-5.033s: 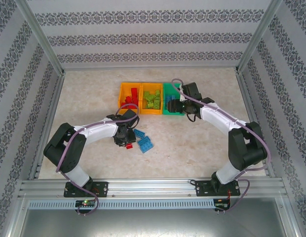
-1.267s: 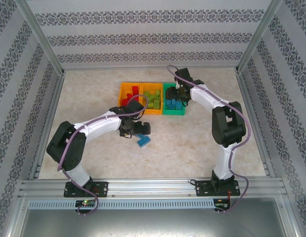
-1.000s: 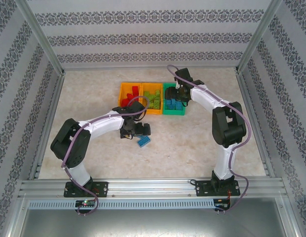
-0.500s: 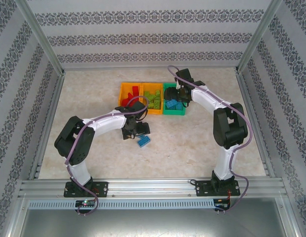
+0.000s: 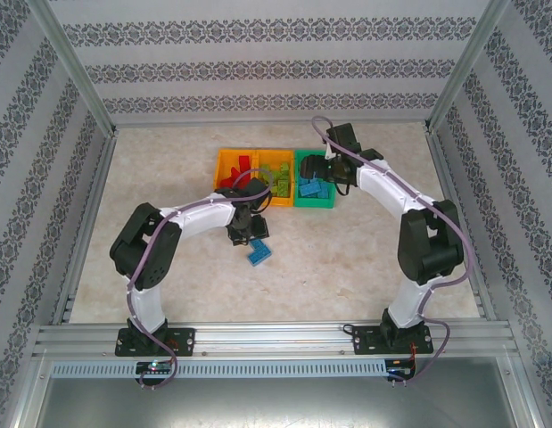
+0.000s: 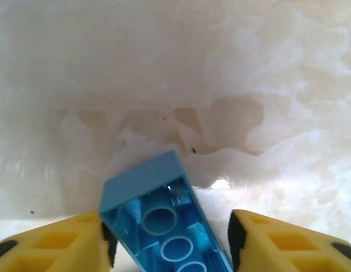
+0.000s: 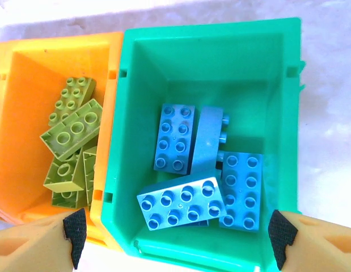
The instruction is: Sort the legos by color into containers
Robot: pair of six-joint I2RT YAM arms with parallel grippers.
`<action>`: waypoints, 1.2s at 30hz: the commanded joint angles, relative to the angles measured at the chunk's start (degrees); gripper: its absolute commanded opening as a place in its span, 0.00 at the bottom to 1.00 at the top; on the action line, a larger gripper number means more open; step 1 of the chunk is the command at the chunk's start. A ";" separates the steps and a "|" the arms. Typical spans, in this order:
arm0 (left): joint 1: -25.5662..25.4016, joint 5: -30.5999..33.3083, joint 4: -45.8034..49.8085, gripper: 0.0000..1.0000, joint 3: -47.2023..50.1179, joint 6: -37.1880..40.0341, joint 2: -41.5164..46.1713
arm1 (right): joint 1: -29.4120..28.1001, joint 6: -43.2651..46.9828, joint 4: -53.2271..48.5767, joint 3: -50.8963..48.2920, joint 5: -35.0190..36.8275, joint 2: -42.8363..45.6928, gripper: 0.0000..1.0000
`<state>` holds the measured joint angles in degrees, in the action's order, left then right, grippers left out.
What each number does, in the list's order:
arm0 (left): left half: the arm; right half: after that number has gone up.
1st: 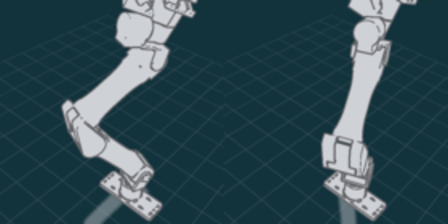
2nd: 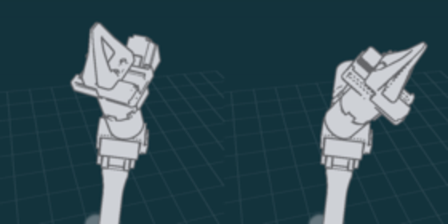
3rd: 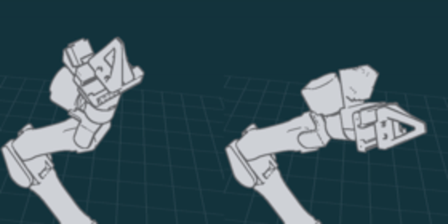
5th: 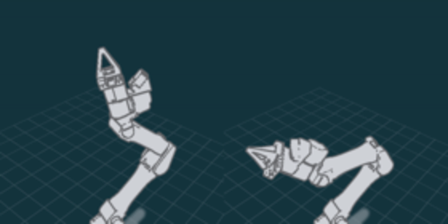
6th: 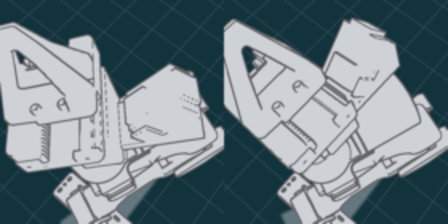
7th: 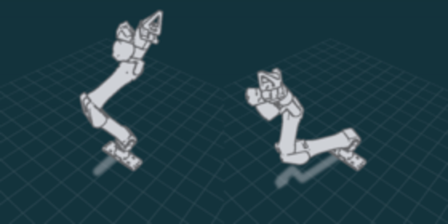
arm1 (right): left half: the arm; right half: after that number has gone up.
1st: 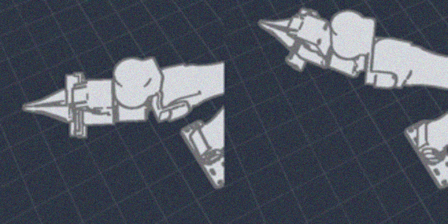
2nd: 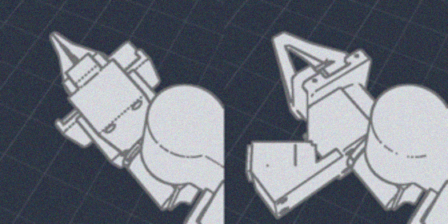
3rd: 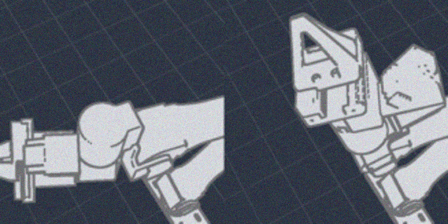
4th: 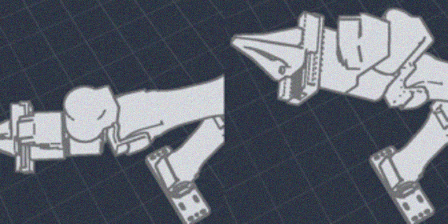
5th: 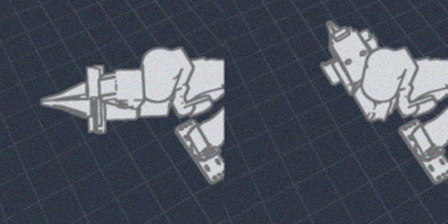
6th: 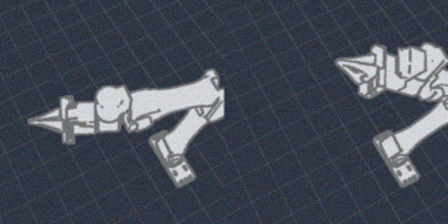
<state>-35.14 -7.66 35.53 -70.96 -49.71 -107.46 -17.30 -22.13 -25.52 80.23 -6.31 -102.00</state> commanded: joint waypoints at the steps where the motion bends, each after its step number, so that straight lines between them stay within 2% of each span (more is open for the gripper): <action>1: 0.67 1.33 1.82 0.49 -1.80 1.36 -1.70 | 1.40 0.80 0.94 -2.23 -0.54 2.40 0.86; 14: 0.77 2.15 3.58 0.17 -7.00 6.64 -3.98 | 4.78 1.64 4.24 -13.09 -0.63 11.17 0.86; 18: 0.77 2.32 3.32 0.15 -10.91 9.48 -3.08 | 4.70 3.45 7.03 -19.87 -1.82 15.91 0.87; 23: 0.77 1.15 3.10 0.16 -21.83 15.48 -4.59 | 4.39 4.60 11.44 -29.79 -2.43 21.90 0.90; 30: 0.99 -3.70 6.57 0.18 -45.99 23.59 -17.35 | 4.04 2.65 15.76 -40.89 -2.60 30.21 0.92; 36: 2.36 -9.82 5.77 0.18 -58.85 22.64 -26.70 | 3.77 2.06 13.95 -44.98 -2.17 35.35 0.93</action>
<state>-34.17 -13.89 39.09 -126.19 -28.88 -131.11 -12.91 -19.33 -12.75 36.82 -8.32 -68.97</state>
